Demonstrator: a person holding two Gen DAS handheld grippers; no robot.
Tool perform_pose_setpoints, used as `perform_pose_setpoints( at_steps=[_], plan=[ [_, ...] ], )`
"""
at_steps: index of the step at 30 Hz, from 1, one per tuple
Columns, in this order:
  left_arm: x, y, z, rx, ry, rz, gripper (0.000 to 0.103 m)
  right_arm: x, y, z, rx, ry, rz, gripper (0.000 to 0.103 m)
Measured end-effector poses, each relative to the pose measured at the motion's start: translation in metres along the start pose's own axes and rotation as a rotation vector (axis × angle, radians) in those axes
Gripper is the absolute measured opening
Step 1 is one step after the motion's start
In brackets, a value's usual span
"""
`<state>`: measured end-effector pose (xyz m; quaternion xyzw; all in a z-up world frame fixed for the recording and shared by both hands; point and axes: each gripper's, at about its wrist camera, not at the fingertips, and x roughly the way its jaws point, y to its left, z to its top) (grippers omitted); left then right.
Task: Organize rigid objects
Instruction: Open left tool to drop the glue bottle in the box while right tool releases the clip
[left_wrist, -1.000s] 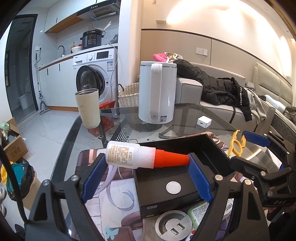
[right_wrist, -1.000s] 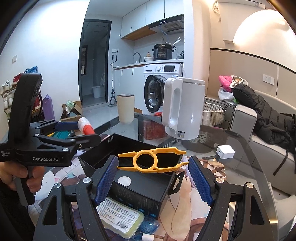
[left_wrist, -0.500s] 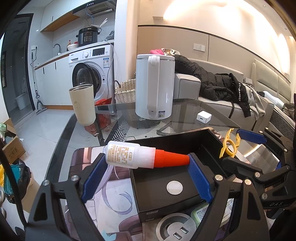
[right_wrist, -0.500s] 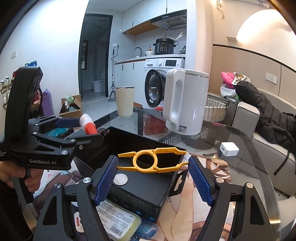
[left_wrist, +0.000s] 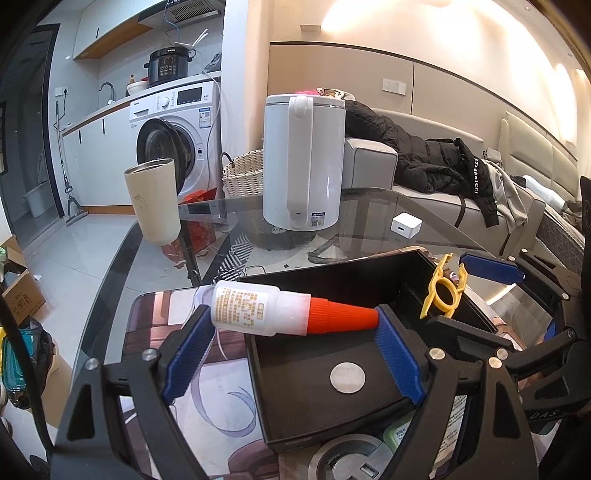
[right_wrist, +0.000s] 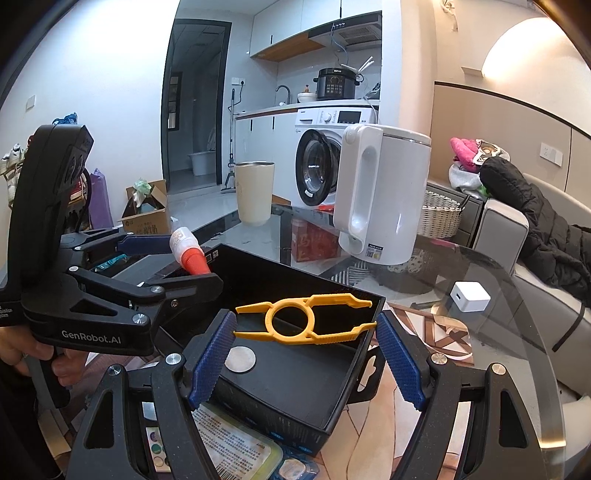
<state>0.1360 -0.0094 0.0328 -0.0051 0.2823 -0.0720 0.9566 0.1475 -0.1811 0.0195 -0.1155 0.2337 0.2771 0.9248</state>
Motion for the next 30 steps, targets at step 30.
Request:
perform_pose_setpoints(
  at_steps=[30],
  plan=[
    [-0.015, -0.009, -0.004, -0.003, 0.02, 0.029, 0.103, -0.024, -0.002, -0.007, 0.0, -0.023, -0.044, 0.099]
  ],
)
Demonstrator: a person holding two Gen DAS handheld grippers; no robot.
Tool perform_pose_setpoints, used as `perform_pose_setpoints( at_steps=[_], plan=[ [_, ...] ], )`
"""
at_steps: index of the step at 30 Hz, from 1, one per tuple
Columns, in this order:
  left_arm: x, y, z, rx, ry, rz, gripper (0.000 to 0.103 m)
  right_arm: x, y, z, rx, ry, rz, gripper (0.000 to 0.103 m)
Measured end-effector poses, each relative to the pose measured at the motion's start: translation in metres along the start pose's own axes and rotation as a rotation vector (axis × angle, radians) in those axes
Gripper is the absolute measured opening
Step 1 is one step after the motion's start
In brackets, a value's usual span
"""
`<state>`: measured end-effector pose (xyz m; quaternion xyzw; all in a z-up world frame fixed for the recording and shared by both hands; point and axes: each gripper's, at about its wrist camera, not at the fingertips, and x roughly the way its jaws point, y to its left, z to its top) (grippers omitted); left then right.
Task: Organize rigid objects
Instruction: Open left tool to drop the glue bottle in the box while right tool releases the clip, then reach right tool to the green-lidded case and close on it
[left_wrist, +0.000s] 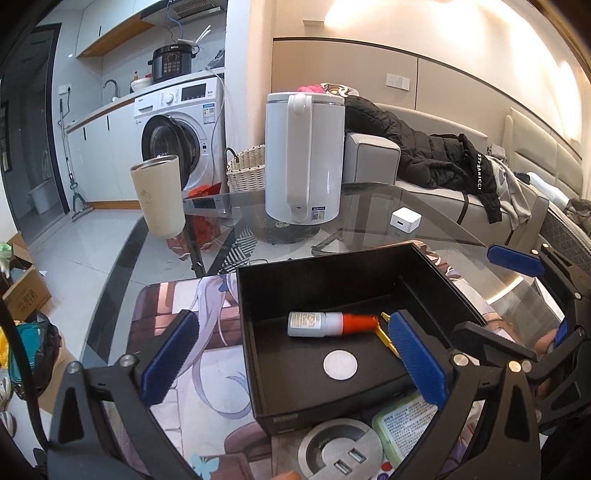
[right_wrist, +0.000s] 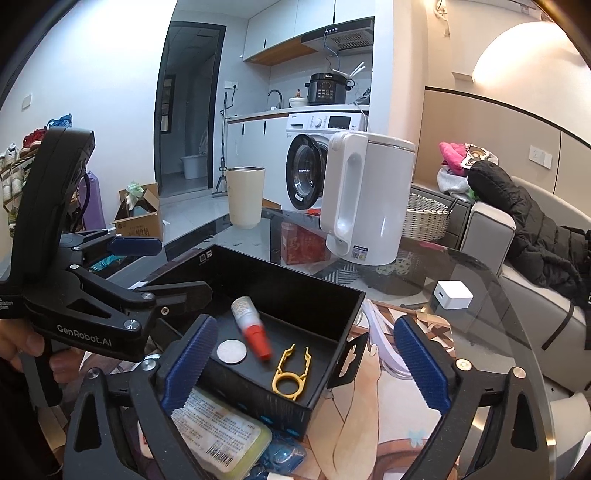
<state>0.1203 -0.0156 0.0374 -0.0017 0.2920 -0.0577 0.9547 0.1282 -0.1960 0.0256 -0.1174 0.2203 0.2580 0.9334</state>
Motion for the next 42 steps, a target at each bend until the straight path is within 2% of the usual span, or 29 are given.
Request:
perform_pose_setpoints(
  at_steps=[13, 24, 42],
  plan=[
    [-0.023, 0.005, -0.012, -0.016, -0.001, 0.033, 0.103, -0.017, 0.001, -0.009, 0.046, 0.025, -0.01, 0.102],
    [-0.032, 0.013, -0.029, -0.02, 0.023, 0.058, 0.103, -0.019, 0.0, -0.025, 0.142, 0.116, 0.011, 0.102],
    [-0.034, 0.017, -0.056, -0.007, 0.1, 0.062, 0.103, -0.009, 0.039, -0.048, 0.052, 0.253, 0.038, 0.102]
  ],
)
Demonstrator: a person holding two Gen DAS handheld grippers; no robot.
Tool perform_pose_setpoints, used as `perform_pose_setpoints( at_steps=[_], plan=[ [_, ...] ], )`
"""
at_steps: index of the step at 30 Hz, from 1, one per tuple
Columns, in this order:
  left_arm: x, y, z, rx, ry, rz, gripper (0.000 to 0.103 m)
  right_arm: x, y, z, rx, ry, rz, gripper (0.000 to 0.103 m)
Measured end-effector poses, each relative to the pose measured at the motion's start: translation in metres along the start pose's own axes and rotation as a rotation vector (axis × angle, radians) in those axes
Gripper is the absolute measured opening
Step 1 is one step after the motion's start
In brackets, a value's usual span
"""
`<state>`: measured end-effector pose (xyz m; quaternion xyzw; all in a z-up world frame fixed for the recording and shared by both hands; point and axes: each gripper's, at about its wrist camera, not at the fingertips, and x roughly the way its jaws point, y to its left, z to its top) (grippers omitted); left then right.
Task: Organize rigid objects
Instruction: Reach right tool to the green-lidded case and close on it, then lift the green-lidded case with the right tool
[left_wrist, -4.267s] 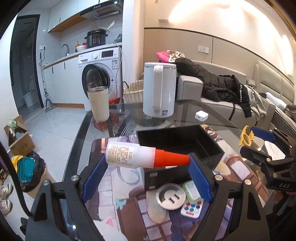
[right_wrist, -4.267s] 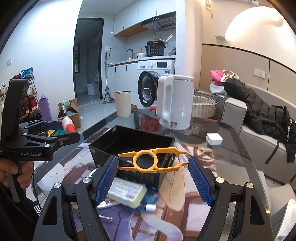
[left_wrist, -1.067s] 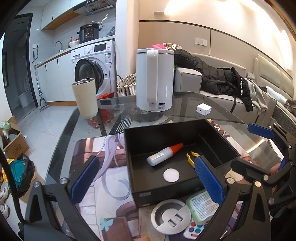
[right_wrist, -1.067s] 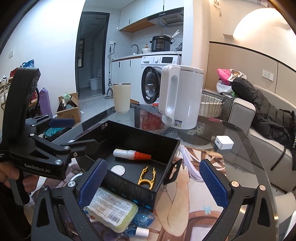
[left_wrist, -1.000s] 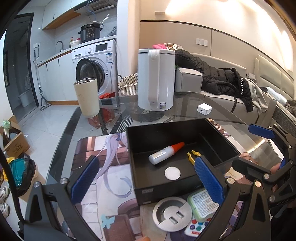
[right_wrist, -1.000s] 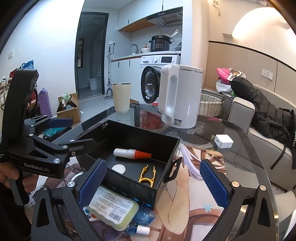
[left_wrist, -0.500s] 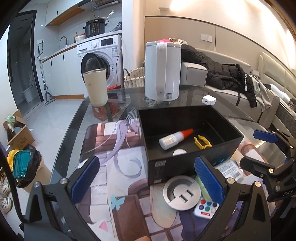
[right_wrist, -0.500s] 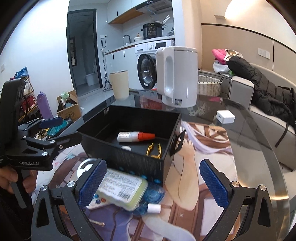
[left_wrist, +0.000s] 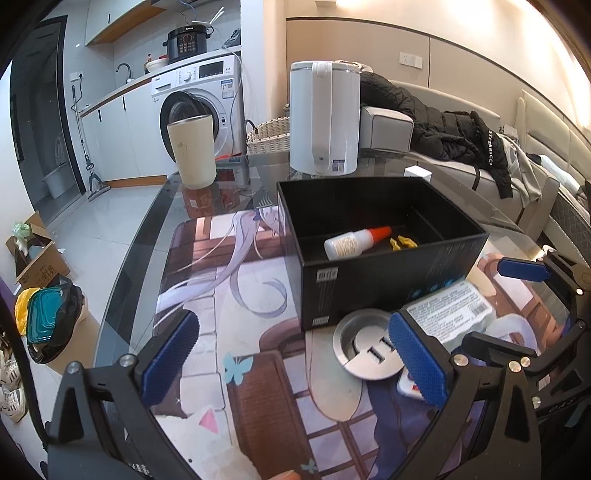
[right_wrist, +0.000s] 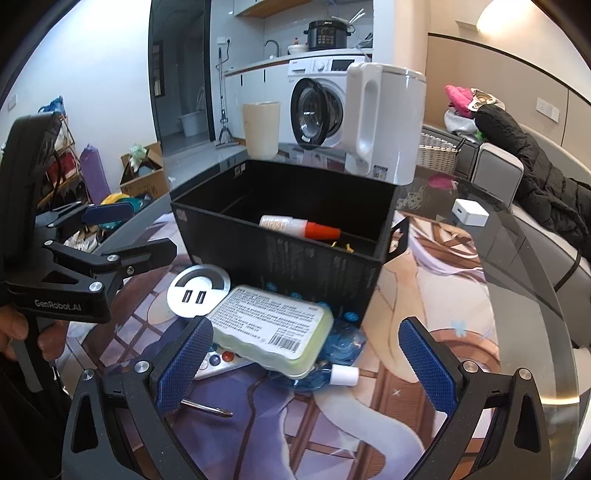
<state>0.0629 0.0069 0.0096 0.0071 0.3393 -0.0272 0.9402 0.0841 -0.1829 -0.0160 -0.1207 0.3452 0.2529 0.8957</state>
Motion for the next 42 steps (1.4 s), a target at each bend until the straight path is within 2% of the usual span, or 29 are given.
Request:
perform_pose_setpoints(
  at_steps=[19, 31, 42],
  plan=[
    [0.006, 0.007, -0.007, 0.002, 0.056, -0.05, 0.103, 0.022, 0.019, 0.0, -0.064, 0.062, 0.013, 0.102],
    [0.01, 0.006, -0.007, 0.014, 0.078, -0.035, 0.103, 0.035, 0.02, 0.001, -0.074, 0.106, -0.003, 0.102],
    [0.014, 0.004, -0.006, 0.023, 0.087, -0.034, 0.103, 0.04, 0.02, 0.001, -0.087, 0.109, -0.026, 0.102]
  ],
)
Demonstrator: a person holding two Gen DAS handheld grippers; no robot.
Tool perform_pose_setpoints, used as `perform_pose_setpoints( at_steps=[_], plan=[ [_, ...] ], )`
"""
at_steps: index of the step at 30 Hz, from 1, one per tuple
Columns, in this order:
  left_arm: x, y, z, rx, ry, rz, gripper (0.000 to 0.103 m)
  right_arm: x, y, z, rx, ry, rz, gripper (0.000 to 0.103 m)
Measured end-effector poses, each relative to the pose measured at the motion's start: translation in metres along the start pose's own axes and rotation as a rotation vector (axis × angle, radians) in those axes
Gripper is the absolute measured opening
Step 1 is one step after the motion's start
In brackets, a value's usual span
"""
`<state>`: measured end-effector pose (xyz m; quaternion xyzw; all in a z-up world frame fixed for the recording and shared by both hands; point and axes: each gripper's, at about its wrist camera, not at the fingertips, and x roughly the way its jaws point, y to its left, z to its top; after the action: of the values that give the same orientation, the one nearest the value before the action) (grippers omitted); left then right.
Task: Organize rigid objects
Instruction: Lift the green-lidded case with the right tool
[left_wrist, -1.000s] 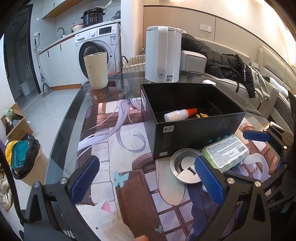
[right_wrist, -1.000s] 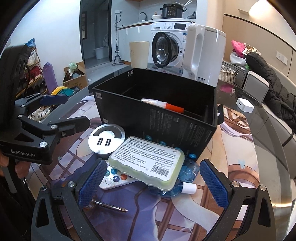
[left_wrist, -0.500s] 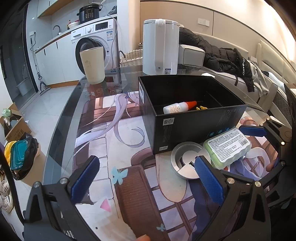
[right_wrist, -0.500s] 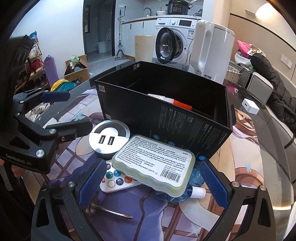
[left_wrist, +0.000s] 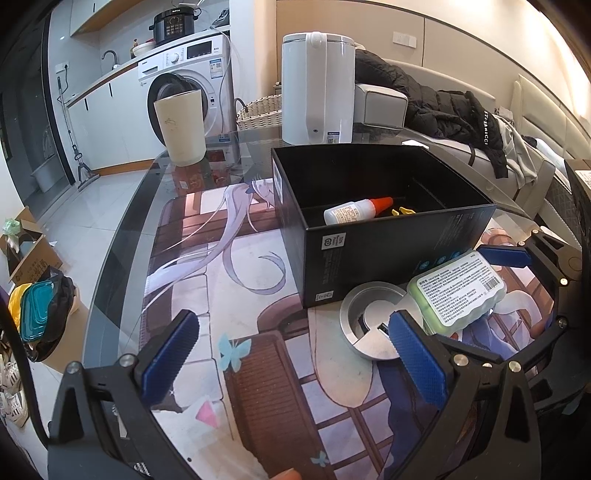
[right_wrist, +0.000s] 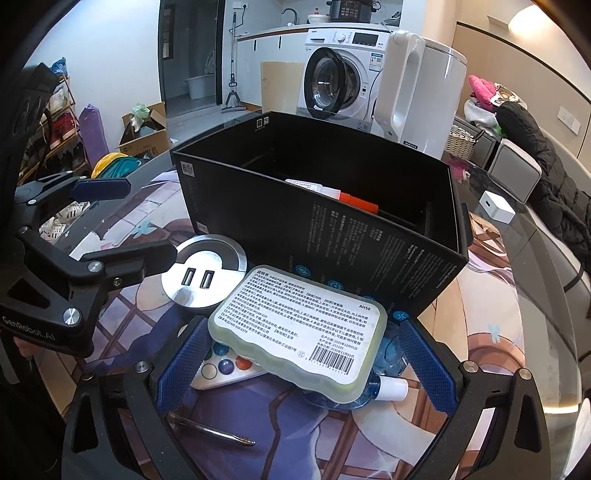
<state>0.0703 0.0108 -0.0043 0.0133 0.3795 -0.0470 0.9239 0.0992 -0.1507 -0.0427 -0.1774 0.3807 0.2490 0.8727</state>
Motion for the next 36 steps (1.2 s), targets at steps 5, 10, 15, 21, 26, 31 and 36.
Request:
perform_pose_setpoints(
  at_steps=[5, 10, 15, 21, 26, 31, 36],
  plan=[
    [0.003, 0.001, 0.001, -0.003, 0.004, 0.0, 0.103, 0.002, 0.001, 0.002, 0.001, -0.004, 0.0, 0.102],
    [0.006, 0.0, 0.002, -0.001, 0.009, -0.001, 0.103, 0.003, 0.0, 0.002, 0.002, -0.009, -0.001, 0.102],
    [0.01, -0.004, 0.004, 0.005, 0.014, -0.007, 0.103, 0.0, 0.002, 0.001, -0.012, -0.026, 0.009, 0.093],
    [0.013, -0.01, 0.005, 0.018, 0.023, -0.013, 0.103, -0.005, -0.001, -0.001, -0.007, -0.045, 0.023, 0.093],
    [0.014, -0.014, 0.005, 0.023, 0.03, -0.028, 0.103, -0.014, -0.007, -0.001, 0.004, -0.072, 0.025, 0.093],
    [0.015, -0.017, 0.005, 0.023, 0.039, -0.044, 0.103, -0.02, -0.009, -0.003, 0.001, -0.081, 0.024, 0.093],
    [0.018, -0.022, 0.005, 0.032, 0.056, -0.063, 0.103, -0.025, -0.013, -0.007, 0.009, -0.088, 0.01, 0.093]
  ],
)
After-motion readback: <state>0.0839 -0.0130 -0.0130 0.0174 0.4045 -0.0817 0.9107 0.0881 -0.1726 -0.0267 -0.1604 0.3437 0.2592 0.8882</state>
